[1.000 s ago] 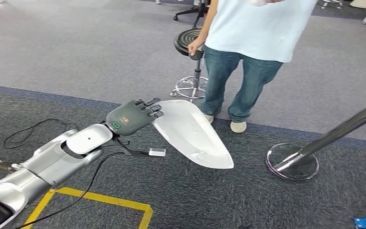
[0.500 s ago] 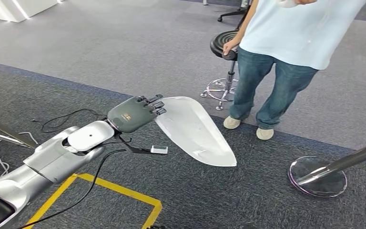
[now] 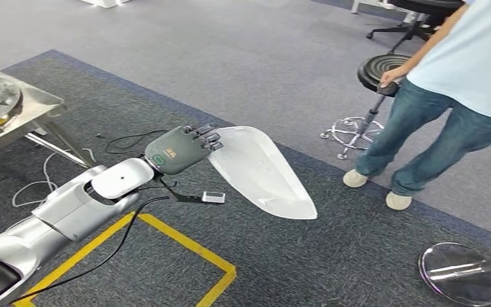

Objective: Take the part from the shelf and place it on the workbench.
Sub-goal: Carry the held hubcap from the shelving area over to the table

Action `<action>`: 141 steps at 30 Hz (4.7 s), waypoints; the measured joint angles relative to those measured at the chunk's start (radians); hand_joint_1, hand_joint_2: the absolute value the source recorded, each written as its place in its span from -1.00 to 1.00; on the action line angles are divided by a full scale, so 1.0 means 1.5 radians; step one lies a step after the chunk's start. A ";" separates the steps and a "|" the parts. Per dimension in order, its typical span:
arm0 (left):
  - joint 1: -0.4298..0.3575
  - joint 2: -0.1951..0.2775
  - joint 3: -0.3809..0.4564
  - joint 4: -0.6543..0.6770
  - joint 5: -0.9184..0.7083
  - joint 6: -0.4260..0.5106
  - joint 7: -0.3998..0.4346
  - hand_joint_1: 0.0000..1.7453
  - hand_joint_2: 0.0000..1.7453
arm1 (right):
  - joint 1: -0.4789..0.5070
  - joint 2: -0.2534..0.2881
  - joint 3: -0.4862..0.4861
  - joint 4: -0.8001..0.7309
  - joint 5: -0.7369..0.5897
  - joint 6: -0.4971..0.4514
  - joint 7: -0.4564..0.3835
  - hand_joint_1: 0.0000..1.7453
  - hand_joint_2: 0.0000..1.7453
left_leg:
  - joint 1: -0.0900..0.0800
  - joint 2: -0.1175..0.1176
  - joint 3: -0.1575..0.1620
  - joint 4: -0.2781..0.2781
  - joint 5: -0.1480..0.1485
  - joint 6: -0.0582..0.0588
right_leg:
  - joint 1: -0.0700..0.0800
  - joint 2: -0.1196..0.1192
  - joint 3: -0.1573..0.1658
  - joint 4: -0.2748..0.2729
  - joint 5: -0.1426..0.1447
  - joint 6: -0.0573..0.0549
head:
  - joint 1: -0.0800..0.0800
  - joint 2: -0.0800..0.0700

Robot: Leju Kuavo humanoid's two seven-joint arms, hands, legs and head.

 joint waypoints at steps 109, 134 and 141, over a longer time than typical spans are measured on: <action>-0.037 -0.037 0.006 0.092 0.034 -0.002 0.001 0.94 1.00 | 0.002 0.004 -0.029 0.002 -0.012 0.003 -0.004 -1.00 -1.00 | 0.002 0.006 -0.111 0.190 -0.076 -0.036 | -0.008 -0.006 0.069 -0.174 0.095 -0.026 | -0.013 0.000; -0.036 -0.042 0.007 0.097 0.064 -0.014 -0.028 0.94 1.00 | -0.004 0.004 -0.031 0.002 -0.027 0.028 -0.028 -1.00 -1.00 | -0.001 -0.048 -0.020 0.017 0.006 0.003 | -0.001 0.024 0.064 -0.170 0.095 -0.007 | 0.004 0.000; -0.038 -0.042 0.006 0.097 0.067 -0.020 -0.034 0.94 1.00 | -0.003 0.004 -0.035 0.002 -0.020 0.039 -0.032 -1.00 -1.00 | 0.000 -0.039 -0.018 0.005 0.012 -0.009 | 0.001 0.033 0.057 -0.169 0.099 -0.015 | 0.004 0.000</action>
